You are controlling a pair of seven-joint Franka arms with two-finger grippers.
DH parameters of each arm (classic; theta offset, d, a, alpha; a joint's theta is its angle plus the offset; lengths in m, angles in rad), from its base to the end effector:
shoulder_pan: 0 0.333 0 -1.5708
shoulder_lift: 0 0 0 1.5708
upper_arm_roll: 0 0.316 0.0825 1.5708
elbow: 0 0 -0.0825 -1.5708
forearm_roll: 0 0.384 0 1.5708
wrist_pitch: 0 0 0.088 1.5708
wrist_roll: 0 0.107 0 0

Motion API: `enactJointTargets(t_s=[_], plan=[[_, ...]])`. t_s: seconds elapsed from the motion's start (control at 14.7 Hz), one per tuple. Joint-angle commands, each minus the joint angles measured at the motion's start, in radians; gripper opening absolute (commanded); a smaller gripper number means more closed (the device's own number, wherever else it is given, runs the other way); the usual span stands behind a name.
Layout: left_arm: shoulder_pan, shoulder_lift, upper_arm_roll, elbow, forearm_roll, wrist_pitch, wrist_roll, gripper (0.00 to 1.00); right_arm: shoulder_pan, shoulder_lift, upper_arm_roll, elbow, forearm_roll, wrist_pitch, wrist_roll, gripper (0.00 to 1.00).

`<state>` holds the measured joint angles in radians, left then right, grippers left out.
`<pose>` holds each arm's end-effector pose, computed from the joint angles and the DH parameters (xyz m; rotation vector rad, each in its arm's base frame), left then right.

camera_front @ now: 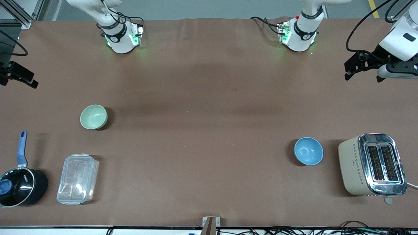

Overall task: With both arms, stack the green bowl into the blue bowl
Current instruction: 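Reach the left gripper down to the blue bowl rim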

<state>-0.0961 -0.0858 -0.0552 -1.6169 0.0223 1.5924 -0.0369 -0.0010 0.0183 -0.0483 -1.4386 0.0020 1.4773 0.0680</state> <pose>0.5241 -0.0789 0.6511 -3.1138 0.1779 -0.0990 0.5499 -0.0266 0.6679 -3.1347 0.1837 -0.0320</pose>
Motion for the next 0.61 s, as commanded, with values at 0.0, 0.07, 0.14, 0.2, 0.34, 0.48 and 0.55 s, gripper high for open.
enactJointTargets(t_s=[0.0, 0.07, 0.14, 0.2, 0.34, 0.48, 0.55], plan=[[-0.008, 0.001, 0.006, 0.009, -0.019, 0.003, 0.019, 1.0, -0.008, -0.023, 0.001, -0.029, -0.008, 0.014, 0.012, 1.0], [-0.008, 0.008, 0.006, 0.012, -0.018, 0.003, 0.017, 1.0, -0.011, -0.023, 0.002, -0.029, -0.008, 0.014, 0.012, 1.0], [-0.007, 0.017, 0.006, 0.02, -0.018, 0.003, 0.02, 1.0, -0.011, -0.023, 0.002, -0.029, -0.008, 0.015, 0.012, 1.0], [-0.005, 0.035, 0.008, 0.032, -0.016, 0.003, 0.019, 1.0, -0.011, -0.023, 0.001, -0.029, -0.008, 0.015, 0.012, 1.0], [-0.001, 0.078, 0.009, 0.032, -0.018, 0.005, 0.031, 1.0, -0.011, -0.023, 0.002, -0.029, -0.008, 0.015, 0.012, 1.0], [0.003, 0.145, 0.011, 0.023, -0.01, 0.043, 0.037, 1.0, -0.013, -0.023, 0.001, -0.029, -0.008, 0.015, 0.012, 1.0], [0.018, 0.176, 0.012, 0.005, -0.004, 0.093, 0.037, 1.0, -0.019, -0.021, 0.001, -0.029, -0.008, 0.015, 0.012, 1.0]])
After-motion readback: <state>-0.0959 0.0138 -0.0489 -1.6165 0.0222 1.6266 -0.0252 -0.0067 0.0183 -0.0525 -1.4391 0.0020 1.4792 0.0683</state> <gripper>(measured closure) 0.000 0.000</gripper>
